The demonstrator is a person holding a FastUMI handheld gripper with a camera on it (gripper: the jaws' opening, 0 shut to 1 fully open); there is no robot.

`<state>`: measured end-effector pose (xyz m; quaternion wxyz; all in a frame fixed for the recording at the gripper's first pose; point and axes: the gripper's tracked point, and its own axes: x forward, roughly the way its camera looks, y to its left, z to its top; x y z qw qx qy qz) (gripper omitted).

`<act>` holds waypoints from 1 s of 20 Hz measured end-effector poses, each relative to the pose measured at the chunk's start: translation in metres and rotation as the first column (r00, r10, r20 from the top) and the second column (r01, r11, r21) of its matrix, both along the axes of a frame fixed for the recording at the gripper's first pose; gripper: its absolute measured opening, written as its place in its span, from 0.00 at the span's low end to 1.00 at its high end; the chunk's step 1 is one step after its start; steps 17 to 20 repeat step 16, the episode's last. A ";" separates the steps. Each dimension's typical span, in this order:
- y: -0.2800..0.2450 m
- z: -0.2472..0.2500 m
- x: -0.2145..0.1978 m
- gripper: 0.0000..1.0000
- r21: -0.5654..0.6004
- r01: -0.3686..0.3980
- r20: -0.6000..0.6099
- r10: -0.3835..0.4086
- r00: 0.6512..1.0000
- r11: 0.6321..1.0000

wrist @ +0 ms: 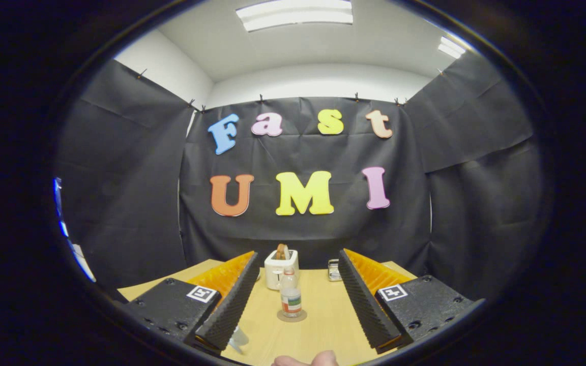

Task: Take the bottle from table, then pour the juice into the cup, finally place the bottle on the coaster

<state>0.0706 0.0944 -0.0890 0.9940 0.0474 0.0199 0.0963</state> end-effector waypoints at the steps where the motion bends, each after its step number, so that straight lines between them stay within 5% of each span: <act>1: 0.002 0.001 -0.001 1.00 -0.002 -0.005 0.001 0.005 1.000 1.000; 20: 0.025 0.010 -0.003 1.00 -0.013 -0.077 -0.009 0.077 0.997 0.997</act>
